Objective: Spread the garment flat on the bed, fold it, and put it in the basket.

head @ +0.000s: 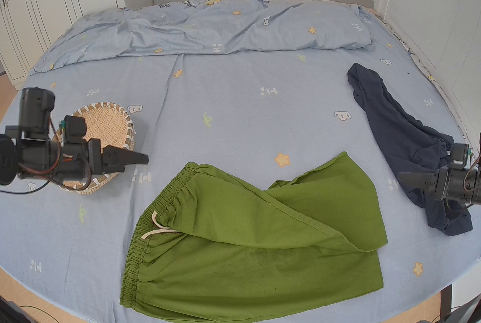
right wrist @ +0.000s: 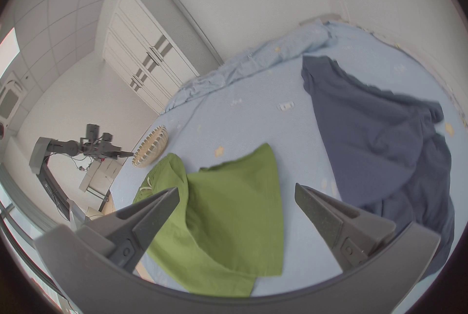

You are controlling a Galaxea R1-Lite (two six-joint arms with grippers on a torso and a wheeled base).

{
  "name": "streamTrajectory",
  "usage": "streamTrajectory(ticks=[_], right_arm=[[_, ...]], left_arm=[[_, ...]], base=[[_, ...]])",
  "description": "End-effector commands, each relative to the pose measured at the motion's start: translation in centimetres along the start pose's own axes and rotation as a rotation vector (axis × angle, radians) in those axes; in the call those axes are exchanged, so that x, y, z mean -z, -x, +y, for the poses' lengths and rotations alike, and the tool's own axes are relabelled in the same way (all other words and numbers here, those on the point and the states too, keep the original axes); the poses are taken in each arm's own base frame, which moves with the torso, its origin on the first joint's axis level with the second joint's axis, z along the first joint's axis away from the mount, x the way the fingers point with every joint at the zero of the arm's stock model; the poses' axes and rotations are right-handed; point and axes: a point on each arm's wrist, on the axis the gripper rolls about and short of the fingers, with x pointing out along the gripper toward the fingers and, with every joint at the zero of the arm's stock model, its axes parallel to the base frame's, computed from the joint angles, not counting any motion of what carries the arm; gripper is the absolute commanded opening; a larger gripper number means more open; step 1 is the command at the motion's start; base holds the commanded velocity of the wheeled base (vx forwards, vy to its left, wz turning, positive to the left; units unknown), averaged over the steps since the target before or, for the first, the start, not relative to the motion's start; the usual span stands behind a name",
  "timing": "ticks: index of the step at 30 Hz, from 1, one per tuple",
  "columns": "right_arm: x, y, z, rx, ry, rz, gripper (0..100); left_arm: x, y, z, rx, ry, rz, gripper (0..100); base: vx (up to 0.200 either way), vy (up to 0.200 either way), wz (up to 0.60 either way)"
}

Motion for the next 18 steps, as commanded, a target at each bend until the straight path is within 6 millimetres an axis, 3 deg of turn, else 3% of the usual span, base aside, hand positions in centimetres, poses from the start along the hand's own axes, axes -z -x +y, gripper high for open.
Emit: streamTrajectory(ticks=[1,5,11,18], right_arm=[[-3.3,-2.3,0.6,-0.067,0.076,-0.041,100],[-3.3,-2.8,1.4,-0.093,0.091,-0.030,100],[-3.1,-3.1,1.9,-0.104,0.097,-0.021,100],[-3.1,-3.2,1.9,-0.105,0.098,-0.020,100]], left_arm=[[-3.3,-7.9,3.0,-0.064,-0.060,0.006,100],[-3.3,-9.4,3.4,-0.099,-0.065,0.013,100],[-3.3,-9.6,3.6,-0.100,-0.059,0.016,100],[-2.5,-11.4,4.7,-0.106,-0.042,0.059,100]], base=[[0.000,0.000,0.00],[0.000,0.000,0.00],[0.000,0.000,0.00],[0.000,0.000,0.00]])
